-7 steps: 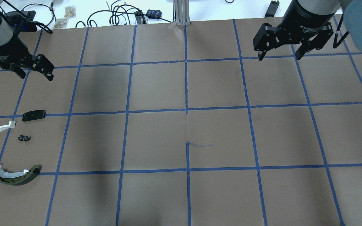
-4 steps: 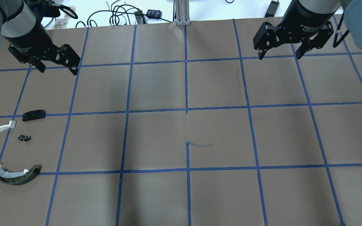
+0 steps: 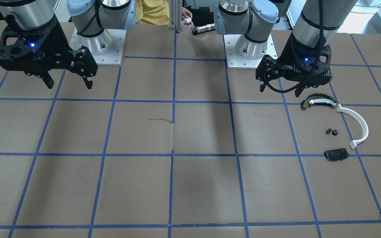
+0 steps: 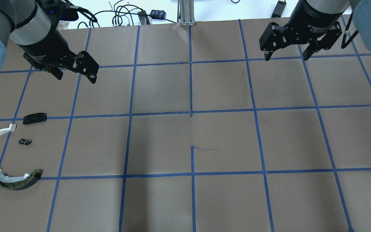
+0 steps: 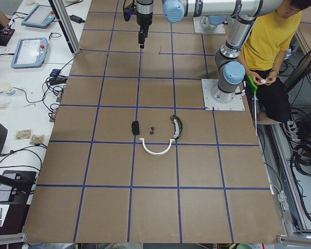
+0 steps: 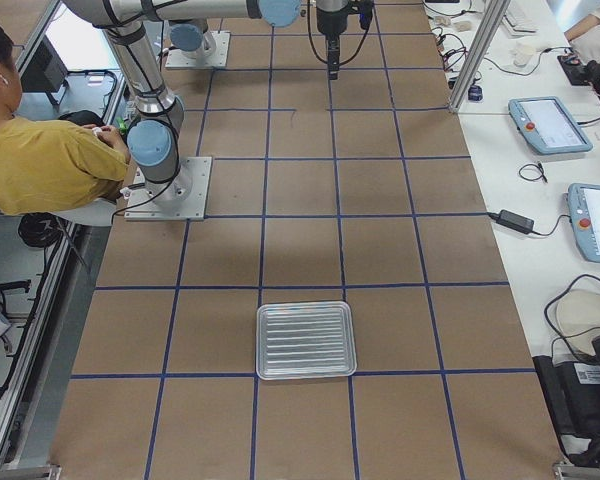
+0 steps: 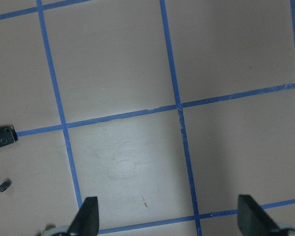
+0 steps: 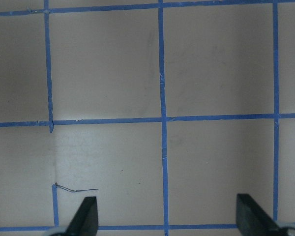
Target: Place bearing gear from tray to pile
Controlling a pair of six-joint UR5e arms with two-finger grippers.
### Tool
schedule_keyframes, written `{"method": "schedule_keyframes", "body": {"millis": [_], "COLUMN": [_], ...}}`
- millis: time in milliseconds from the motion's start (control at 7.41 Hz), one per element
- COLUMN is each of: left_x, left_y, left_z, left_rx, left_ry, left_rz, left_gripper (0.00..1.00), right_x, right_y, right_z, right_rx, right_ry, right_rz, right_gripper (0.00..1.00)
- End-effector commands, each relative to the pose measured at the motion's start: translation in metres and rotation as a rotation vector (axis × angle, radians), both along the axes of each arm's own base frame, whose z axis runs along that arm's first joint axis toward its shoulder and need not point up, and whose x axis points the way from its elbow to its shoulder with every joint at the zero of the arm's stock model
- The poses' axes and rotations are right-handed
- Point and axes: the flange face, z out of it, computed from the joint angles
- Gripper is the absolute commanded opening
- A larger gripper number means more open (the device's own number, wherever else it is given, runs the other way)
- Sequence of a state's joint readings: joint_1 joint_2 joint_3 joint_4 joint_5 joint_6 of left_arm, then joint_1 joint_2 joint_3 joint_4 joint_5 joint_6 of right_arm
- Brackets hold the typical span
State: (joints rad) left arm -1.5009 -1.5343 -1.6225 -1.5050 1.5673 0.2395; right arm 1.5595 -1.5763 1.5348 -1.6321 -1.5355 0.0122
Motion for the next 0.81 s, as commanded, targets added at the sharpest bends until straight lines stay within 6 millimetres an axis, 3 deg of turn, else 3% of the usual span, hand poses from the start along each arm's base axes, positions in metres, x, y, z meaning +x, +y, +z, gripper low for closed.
{"method": "schedule_keyframes", "body": {"millis": [0,675], "left_x": [0.004,0.005], "left_y": [0.013,0.025], "left_z": [0.005,0.006], "left_rx": [0.021,0.072], "left_ry": [0.003,0.001], "left_rz": [0.007,0.027], "left_gripper": [1.0,1.0], "right_x": [0.0,0.0], "right_y": [0.0,0.0], "right_z": [0.0,-0.001], "right_rx": [0.0,0.002], "right_ry": [0.0,0.0], "right_rz": [0.0,0.0], "right_gripper": [1.0,1.0]}}
